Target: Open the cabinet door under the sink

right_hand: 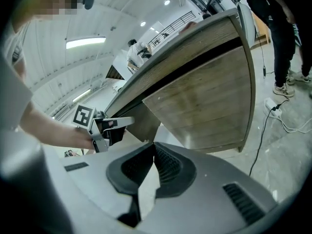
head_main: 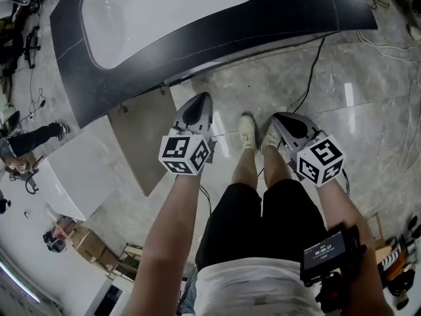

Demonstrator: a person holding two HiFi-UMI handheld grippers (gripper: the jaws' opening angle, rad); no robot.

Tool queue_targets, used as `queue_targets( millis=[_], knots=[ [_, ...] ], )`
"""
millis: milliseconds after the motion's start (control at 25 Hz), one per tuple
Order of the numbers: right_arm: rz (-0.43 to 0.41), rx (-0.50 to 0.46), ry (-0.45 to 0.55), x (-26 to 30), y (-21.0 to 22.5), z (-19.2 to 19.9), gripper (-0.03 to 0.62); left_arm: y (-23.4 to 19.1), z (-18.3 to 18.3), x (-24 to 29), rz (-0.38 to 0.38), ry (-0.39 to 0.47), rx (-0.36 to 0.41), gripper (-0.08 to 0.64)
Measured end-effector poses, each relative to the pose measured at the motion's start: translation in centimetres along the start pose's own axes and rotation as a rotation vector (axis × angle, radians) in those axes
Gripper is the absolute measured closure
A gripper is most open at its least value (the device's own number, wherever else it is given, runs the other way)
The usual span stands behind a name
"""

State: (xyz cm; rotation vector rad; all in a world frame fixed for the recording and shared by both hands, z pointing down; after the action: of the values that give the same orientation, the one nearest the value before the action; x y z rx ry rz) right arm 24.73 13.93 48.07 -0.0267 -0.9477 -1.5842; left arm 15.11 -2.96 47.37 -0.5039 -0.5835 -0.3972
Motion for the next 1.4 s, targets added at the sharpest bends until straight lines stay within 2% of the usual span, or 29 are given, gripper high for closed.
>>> queue_targets(
  millis=[160,360,560,680,760,880,1000,1240,1400],
  knots=[
    [0.049,0.011,-0.009,0.2,-0.7,-0.2,0.578,-1.0,-0.3,0.5,0.041,-0.008,-0.021,0.549],
    [0.091,0.018,0.006,2.0,0.7,-0.5,0.578,-2.5,-0.8,3.2,0.032,0.009,0.014,0.549],
    [0.131,0.059,0.004,0.9,0.8,-0.3,0.578,-2.8,-1.4,4.3,0.031,0.012,0.057,0.548],
    [0.144,0.051,-0.012,0.0,1.3,-0.1,0.578,-2.4,-1.7,4.9,0.049,0.026,0.063,0.546],
    [0.149,0.052,-0.011,-0.4,1.6,0.2,0.578,-1.9,-1.5,5.0,0.067,0.027,0.087,0.519],
    [0.151,0.079,-0.007,-0.8,1.0,1.2,0.578,-1.2,-1.0,4.9,0.099,-0.001,0.149,0.423],
    [0.158,0.086,-0.021,-0.8,0.6,1.2,0.578,-1.4,-1.4,5.5,0.108,-0.004,0.179,0.356],
    [0.176,0.092,-0.020,-0.6,0.3,1.1,0.578,-2.2,-3.8,6.6,0.120,0.037,0.216,0.344],
    [0.198,0.168,0.011,-1.3,0.7,1.3,0.578,-2.6,-4.3,7.5,0.134,0.041,0.224,0.345]
  ],
)
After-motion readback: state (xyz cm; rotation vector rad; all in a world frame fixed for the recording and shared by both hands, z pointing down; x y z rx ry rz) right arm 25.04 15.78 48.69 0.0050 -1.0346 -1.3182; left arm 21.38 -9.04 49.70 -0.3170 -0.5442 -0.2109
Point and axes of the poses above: the fingertips, and each gripper's own axes: x forward along the fingers, y to its right, z out of its underside, the point moved 2 cm from there along -x, backward along the fingers, and after that the axes turned 4 degrees about -x, right-handed, at the moved point
